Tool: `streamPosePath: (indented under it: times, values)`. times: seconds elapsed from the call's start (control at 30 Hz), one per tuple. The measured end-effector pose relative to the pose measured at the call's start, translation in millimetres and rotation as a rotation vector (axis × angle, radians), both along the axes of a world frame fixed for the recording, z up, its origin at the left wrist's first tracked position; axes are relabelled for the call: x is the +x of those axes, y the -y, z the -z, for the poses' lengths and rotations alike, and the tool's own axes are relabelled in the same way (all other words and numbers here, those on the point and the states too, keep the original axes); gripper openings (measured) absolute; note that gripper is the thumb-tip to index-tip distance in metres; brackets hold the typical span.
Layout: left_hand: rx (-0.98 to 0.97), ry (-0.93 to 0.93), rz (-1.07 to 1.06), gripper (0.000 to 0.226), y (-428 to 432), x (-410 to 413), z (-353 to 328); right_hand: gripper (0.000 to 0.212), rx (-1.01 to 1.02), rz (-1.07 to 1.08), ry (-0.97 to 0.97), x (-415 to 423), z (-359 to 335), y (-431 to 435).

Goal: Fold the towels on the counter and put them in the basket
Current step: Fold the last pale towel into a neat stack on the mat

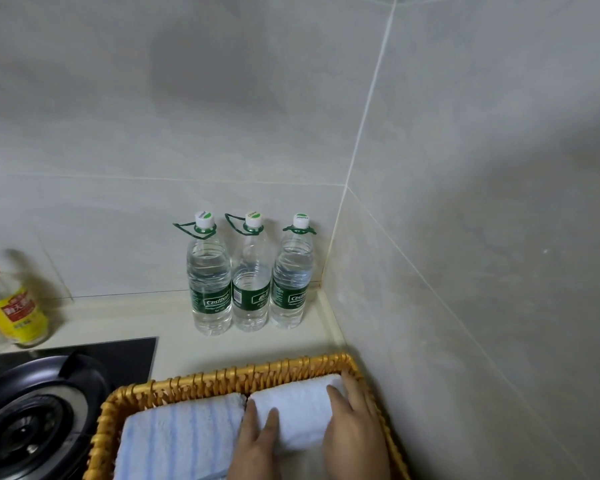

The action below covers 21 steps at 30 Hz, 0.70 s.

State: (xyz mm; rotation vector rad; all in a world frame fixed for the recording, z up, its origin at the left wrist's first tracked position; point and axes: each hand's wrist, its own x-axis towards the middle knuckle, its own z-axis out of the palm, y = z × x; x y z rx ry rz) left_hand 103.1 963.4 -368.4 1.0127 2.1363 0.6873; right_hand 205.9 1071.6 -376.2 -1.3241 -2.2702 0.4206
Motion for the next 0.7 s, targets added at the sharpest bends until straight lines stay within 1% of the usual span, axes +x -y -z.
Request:
streamPosePath:
  times: [0.03,0.07,0.1,0.13,0.17,0.2,0.23,0.27,0.3,0.33,0.37,0.4,0.43,0.47,0.53,0.57,0.6,0.7]
  values:
    - [-0.051,-0.163,0.102,0.057,3,-3,5,0.042,0.044,0.004,0.02,-2,-2,0]
    - [-0.141,-0.273,0.111,0.059,-4,-4,2,0.043,0.042,-0.026,0.073,-7,-7,0]
    - [-0.129,-0.248,0.145,0.061,-2,-7,1,0.048,0.024,-0.037,0.137,-10,-8,-1]
    - [-0.057,-0.256,0.156,0.062,4,-10,-4,0.056,-0.009,-0.019,0.172,-11,-2,0]
    - [-0.083,-0.231,0.287,0.061,9,-20,-11,0.062,-0.04,-0.028,0.223,-14,2,1]
    - [-0.071,-0.283,0.312,0.056,11,-26,-25,0.065,-0.03,-0.04,0.25,-16,5,3]
    - [-0.093,-0.163,0.426,0.054,20,-30,-45,0.065,-0.022,-0.028,0.261,-18,8,5]
    - [-0.007,-0.054,0.432,0.064,28,-39,-54,0.066,-0.012,-0.021,0.269,-20,8,8]
    - [0.003,-0.182,0.439,0.082,33,-49,-53,0.068,0.007,0.003,0.282,-22,9,11]
    - [0.082,-0.386,0.2,0.082,41,-57,-49,0.069,0.014,0.01,0.307,-25,11,15]
    - [0.027,-0.53,0.028,0.073,54,-67,-29,0.069,0.005,0.018,0.328,-28,11,19]
    - [-0.046,-0.593,-0.135,0.072,60,-68,-17,0.07,-0.048,0.011,0.359,-30,9,23]
    - [-0.134,-0.554,-0.209,0.079,60,-62,3,0.075,-0.111,0.007,0.376,-33,9,25]
    - [-0.181,-0.451,-0.221,0.087,59,-61,14,0.083,-0.177,0.017,0.376,-37,12,26]
    - [-0.196,-0.493,-0.247,0.094,59,-55,36,0.103,-0.265,0.053,0.35,-44,19,26]
    - [-0.194,-0.473,-0.268,0.094,59,-50,40,0.111,-0.282,0.078,0.328,-47,24,25]
    - [-0.218,-0.448,-0.262,0.094,59,-46,41,0.116,-0.291,0.098,0.309,-49,27,23]
    - [-0.248,-0.493,-0.297,0.098,59,-43,50,0.122,-0.296,0.134,0.293,-55,37,23]
